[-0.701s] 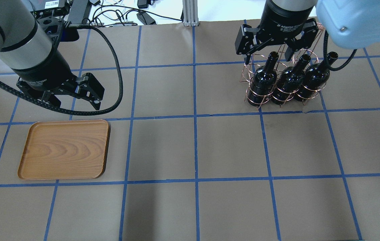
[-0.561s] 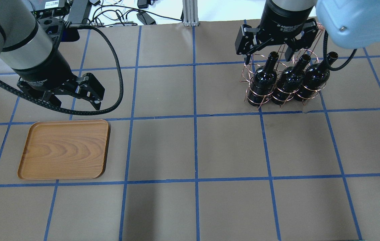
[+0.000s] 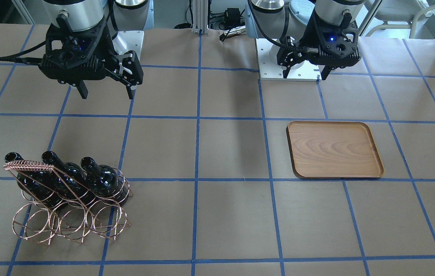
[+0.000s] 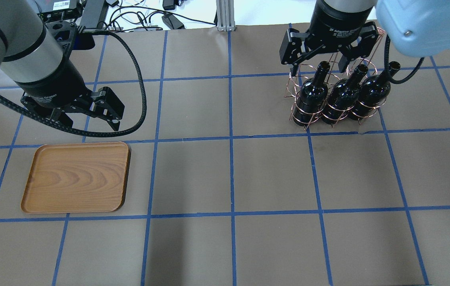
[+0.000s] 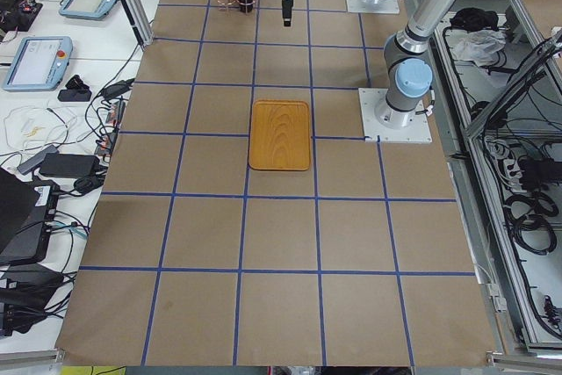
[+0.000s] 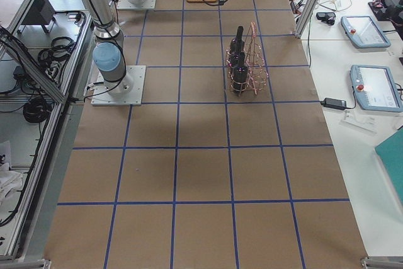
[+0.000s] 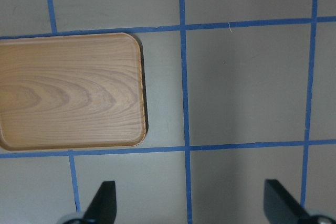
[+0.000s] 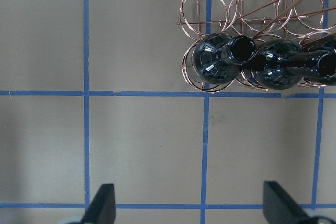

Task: Take wine from basket and place on tray
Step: 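Lower the right gripper over the middle bottle in the copper rack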

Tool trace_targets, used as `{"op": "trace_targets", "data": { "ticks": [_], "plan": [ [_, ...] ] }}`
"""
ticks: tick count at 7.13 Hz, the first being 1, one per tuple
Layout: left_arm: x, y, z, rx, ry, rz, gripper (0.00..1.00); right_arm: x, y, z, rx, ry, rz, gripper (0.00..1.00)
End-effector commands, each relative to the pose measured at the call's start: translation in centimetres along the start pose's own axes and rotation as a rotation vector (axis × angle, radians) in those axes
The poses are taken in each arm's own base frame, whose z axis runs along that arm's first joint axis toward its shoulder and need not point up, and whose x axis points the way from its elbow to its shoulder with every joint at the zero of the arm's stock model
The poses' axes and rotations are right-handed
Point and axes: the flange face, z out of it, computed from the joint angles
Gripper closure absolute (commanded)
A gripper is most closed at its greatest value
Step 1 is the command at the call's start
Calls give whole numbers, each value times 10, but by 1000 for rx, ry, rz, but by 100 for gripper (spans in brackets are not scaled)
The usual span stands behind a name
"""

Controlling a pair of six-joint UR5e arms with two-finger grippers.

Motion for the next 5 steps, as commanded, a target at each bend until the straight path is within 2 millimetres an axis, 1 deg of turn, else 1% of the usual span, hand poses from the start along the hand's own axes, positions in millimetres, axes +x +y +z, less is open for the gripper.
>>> {"op": "trace_targets", "data": {
  "ticks": [1,2,3,4,5],
  "plan": [
    [0,-1,1,-2,1,1,0,31,-10,-2,-5,7,-3,0],
    [0,-1,1,-1,1,-1,0,74,-20,1,-19,-4,18,0],
    [0,-1,1,1,3,-1,0,107,-28,9,-34,3,24,0],
    [0,-2,1,0,0,-1,0,125,-42,33,-69,8,3,0],
    [0,-1,1,-3,0,-1,0,131,-61,68,-124,-1,-24,0]
  ]
}}
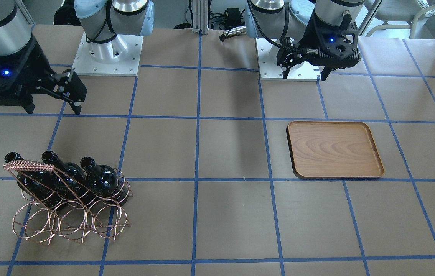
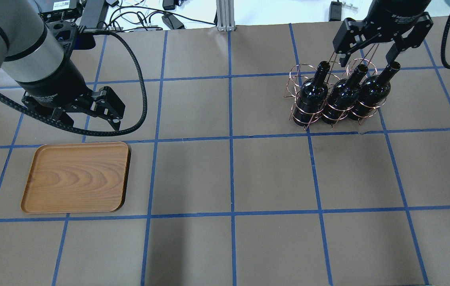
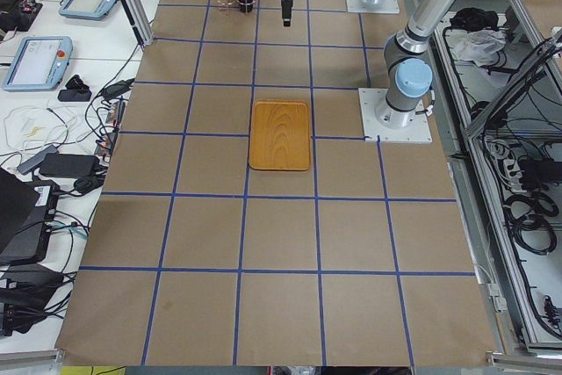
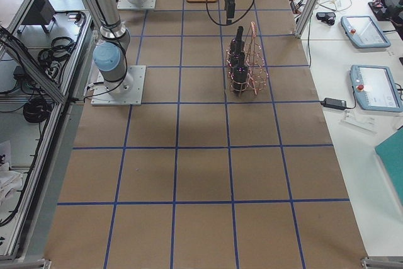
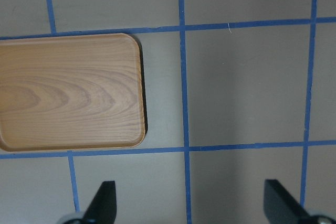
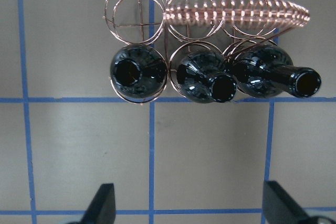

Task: Take wine from basket and place on tray
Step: 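Lower the right gripper over the middle bottle in the copper rack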

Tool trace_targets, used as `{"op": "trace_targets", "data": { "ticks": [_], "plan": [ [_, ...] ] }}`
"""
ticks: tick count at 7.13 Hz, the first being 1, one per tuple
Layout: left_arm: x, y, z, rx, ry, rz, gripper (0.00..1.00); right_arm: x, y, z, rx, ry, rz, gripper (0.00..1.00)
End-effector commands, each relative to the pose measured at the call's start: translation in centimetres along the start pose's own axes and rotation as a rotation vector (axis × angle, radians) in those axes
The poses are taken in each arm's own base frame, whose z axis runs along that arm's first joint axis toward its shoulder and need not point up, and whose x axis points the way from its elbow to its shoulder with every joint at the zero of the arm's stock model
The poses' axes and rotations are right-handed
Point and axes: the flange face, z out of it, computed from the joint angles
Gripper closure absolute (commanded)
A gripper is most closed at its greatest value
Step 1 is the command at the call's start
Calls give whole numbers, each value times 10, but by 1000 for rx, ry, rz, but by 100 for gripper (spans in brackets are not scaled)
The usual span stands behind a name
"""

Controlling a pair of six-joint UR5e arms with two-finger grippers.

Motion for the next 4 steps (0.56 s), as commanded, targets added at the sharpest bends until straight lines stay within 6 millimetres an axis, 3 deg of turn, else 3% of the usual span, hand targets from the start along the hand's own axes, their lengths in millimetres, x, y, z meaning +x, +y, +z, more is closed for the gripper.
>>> {"op": "trace_targets", "data": {
  "ticks": [1,3,4],
  "plan": [
    [0,0,0,0,2,0,0,18,-36,49,-43,-6,-23,0],
    [0,-1,0,1,1,0,0,19,-47,82,-28,-4,-32,4],
    [0,-1,0,1,2,0,0,21,-48,86,-17,-4,-29,5]
  ]
}}
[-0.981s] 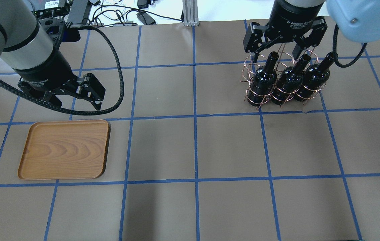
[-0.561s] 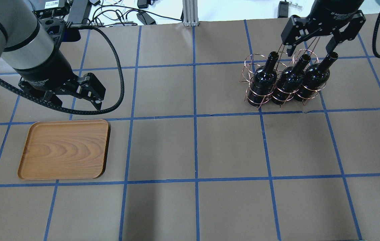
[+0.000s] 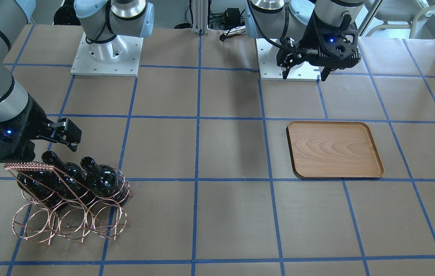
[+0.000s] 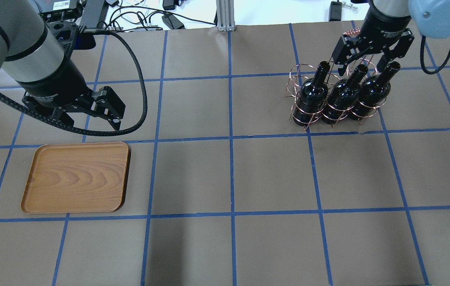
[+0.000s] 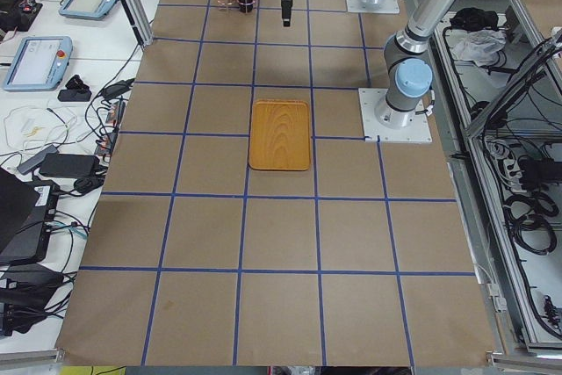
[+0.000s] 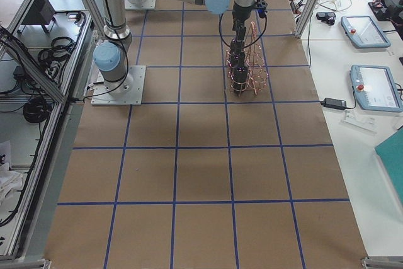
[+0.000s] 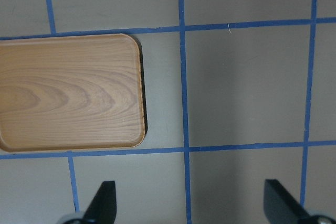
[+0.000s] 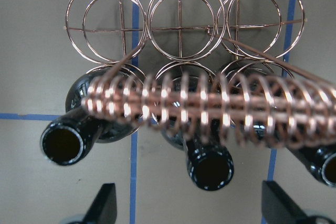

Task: Take wine from basket and place on tray
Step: 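Close the right gripper on the middle bottle's neck and lift it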

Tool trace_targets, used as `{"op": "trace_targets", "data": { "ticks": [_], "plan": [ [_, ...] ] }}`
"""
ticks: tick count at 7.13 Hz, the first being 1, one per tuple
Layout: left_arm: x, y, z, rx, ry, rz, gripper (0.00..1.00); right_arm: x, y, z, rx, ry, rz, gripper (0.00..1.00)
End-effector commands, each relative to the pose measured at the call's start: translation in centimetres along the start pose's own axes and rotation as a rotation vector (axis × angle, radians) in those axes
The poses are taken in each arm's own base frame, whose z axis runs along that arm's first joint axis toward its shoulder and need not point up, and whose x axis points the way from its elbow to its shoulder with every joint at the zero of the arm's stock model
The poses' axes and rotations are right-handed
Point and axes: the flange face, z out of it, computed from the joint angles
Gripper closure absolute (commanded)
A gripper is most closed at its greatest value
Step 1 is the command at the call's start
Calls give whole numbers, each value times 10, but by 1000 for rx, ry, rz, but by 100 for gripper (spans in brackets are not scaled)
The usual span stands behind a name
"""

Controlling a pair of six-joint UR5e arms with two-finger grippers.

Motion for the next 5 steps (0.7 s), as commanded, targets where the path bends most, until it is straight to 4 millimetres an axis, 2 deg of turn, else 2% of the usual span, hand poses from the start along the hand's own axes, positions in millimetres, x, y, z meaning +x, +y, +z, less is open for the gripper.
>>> {"op": "trace_targets", "data": {
  "ticks": [1,2,4,5],
  "plan": [
    [0,0,0,-1,1,0,0,2,-7,15,18,-1,0,11],
    [0,0,0,-1,1,0,0,3,-10,19,19,-1,0,20],
    [1,1,-1,1,1,2,0,5,-12,22,16,6,-10,55],
    [1,1,-1,1,-1,11,0,5,-12,23,15,6,-10,60]
  ]
}}
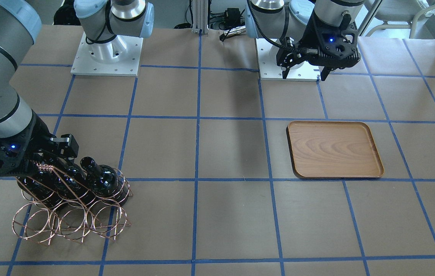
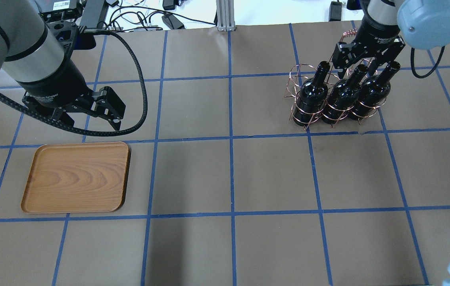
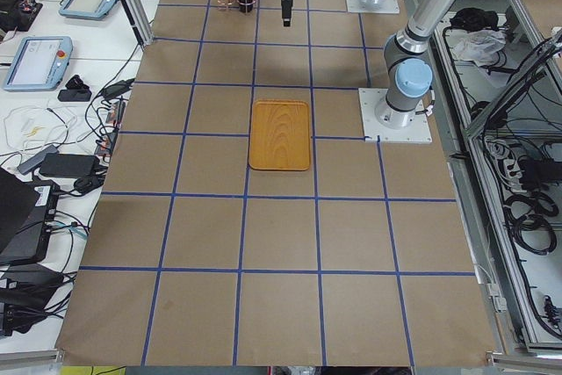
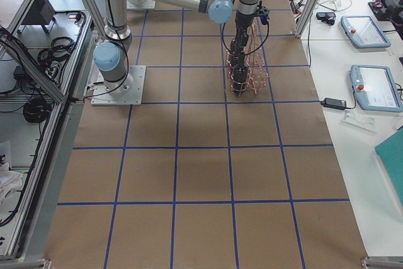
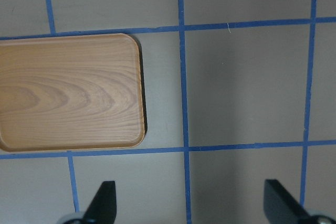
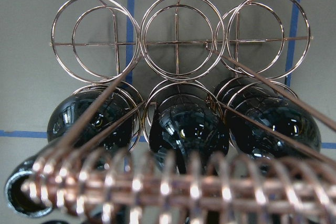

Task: Take wine from basket and place on tray
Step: 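Close the right gripper on the middle bottle's neck and lift it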

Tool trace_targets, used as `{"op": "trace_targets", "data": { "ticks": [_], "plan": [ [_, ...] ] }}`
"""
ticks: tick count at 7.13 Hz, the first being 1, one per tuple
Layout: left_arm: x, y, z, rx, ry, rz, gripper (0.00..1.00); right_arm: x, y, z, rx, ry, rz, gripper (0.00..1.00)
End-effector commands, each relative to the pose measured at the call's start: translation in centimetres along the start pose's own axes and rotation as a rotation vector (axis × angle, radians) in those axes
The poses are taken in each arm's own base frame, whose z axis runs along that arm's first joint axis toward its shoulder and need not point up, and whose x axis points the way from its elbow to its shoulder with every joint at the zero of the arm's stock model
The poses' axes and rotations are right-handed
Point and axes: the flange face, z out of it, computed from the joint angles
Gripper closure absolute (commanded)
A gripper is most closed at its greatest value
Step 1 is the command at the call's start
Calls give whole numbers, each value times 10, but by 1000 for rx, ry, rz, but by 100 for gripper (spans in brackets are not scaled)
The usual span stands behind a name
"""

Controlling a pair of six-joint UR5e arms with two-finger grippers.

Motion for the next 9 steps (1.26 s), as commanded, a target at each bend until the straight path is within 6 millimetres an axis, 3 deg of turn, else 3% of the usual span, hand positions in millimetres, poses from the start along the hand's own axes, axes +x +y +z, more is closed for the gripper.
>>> {"op": "trace_targets", "data": {
  "ticks": [1,2,3,5,6,7,9],
  "plan": [
    [-2,2,-4,11,3,7,0,0,0,0,0,0,6,89],
    [-3,1,-4,10,10,4,0,0,1,-3,5,1,11,100],
    [-4,2,-5,13,2,5,0,1,0,-14,25,9,16,100],
    [-4,-1,-9,38,-6,12,0,2,10,-72,42,30,17,100],
    [-4,-6,-2,32,-7,9,0,1,21,-106,35,18,18,100],
    [-7,-5,-8,41,-14,6,0,-2,39,-141,46,17,18,100],
    [-35,-7,-7,25,-96,-40,0,-12,78,-151,-42,17,23,100]
  ]
}}
